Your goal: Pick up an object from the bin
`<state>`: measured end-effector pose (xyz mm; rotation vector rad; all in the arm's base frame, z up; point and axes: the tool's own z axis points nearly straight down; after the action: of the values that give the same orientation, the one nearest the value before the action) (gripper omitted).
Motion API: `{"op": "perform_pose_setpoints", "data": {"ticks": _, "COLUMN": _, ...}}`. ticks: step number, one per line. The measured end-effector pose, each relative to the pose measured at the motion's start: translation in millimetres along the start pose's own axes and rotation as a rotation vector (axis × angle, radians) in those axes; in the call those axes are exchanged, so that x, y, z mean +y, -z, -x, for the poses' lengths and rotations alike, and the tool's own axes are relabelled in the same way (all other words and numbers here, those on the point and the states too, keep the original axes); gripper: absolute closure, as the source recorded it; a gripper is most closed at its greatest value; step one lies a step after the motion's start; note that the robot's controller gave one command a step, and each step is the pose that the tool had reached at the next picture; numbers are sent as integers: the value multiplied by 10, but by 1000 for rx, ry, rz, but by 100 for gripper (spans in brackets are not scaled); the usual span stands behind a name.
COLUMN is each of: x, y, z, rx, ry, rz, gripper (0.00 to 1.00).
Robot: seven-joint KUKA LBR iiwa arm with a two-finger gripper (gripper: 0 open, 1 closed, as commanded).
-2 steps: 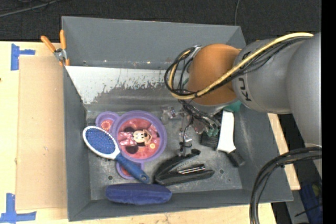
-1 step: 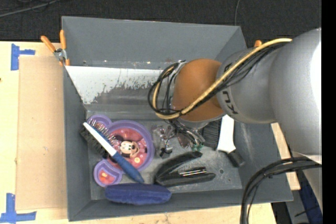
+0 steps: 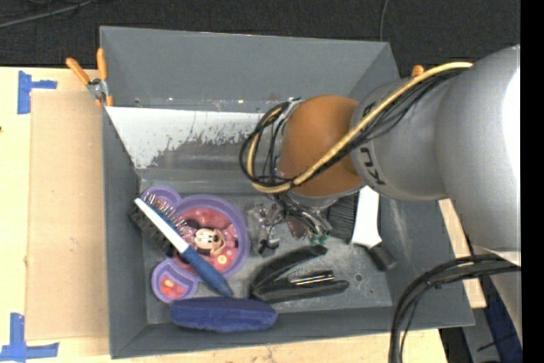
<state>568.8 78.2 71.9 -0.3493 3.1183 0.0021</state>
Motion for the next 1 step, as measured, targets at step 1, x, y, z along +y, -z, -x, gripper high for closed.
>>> {"op": "perform_pose_setpoints", "data": {"ticks": 1, "x": 88, "y": 140, "z": -86, "rx": 7, "ry": 102, "rz": 0, "gripper": 100}}
